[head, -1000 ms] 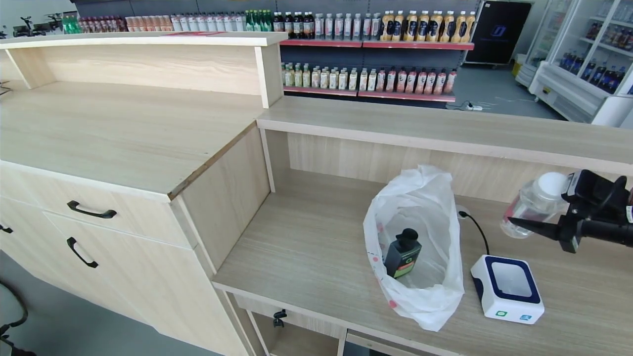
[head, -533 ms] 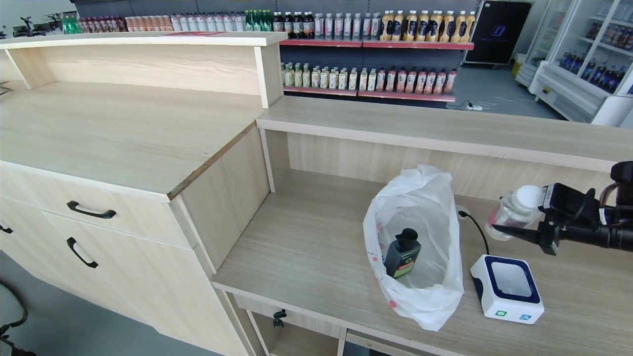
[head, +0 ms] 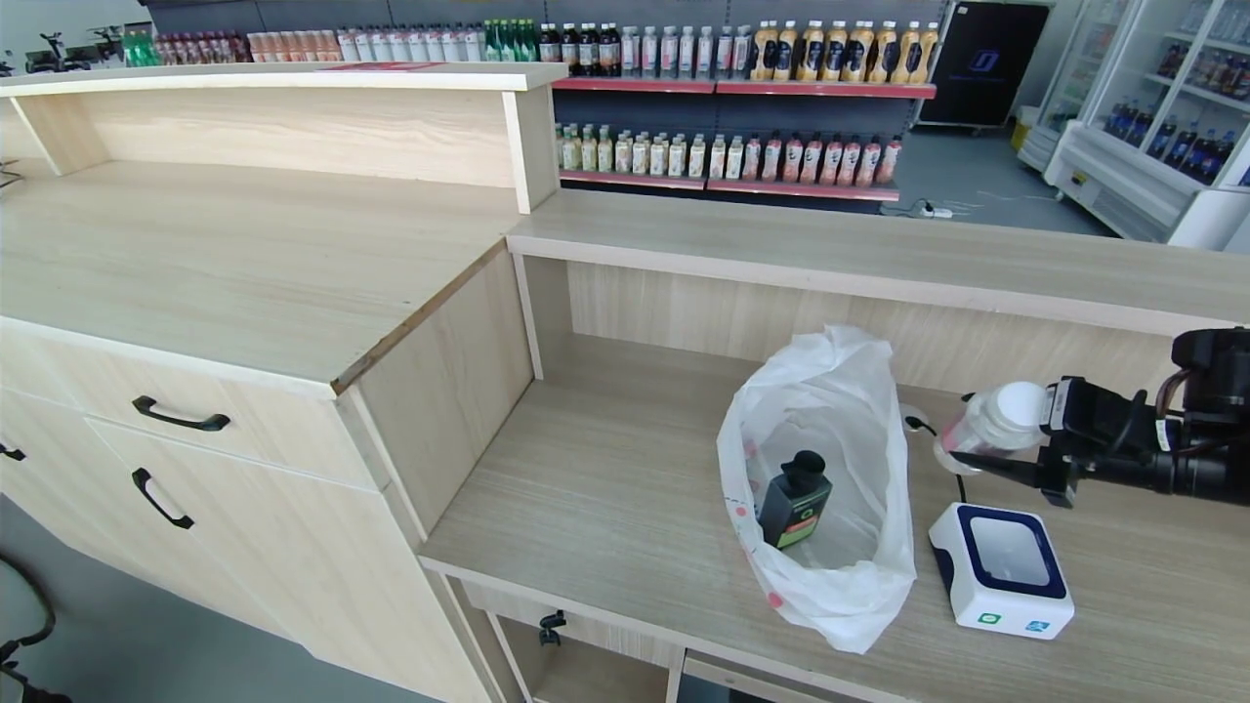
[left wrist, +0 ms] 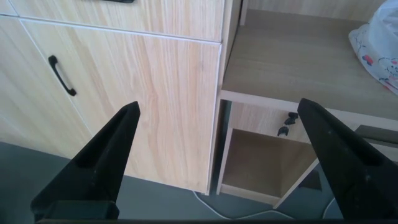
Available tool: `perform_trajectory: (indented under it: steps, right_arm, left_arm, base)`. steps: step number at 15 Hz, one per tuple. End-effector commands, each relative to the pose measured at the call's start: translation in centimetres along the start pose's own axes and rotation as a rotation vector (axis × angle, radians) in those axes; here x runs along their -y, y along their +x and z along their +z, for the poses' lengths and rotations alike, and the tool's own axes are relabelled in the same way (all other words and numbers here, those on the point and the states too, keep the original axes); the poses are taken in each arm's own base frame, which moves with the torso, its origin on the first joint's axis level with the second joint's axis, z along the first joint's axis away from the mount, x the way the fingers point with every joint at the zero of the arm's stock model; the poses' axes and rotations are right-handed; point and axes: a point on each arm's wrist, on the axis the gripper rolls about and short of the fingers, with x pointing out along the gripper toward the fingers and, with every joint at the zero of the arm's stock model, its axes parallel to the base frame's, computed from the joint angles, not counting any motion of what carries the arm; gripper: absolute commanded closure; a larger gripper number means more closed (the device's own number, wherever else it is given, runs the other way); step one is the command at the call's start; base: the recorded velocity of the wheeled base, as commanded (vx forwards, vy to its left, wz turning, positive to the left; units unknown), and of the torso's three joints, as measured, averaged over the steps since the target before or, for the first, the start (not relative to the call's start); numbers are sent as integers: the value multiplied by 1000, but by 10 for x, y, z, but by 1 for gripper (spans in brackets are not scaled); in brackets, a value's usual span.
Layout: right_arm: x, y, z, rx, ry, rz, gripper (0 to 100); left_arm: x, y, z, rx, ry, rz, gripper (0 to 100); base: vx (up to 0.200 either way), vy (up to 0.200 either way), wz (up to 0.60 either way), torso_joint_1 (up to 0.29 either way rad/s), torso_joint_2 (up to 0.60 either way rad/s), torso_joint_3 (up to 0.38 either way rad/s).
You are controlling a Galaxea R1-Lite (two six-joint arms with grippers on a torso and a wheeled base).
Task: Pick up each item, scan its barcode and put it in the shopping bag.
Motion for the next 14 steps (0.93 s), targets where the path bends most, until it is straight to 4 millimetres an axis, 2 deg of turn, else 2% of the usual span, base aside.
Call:
perform_trajectory:
  steps: [1,7,14]
  right_arm:
    - [-6,6,-8,3,20,21,100]
    - [-13,10,-17,19,32,47,100]
    - [-12,12,-19,27,19,43,100]
  left_arm:
    - [0,0,0,-1,0,0,0]
    - [0,0,0,-1,0,0,0]
    - [0,0,0,-1,0,0,0]
  base:
    - [0,0,0,0,0,0]
    - [0,0,0,0,0,0]
    - [0,0,0,0,0,0]
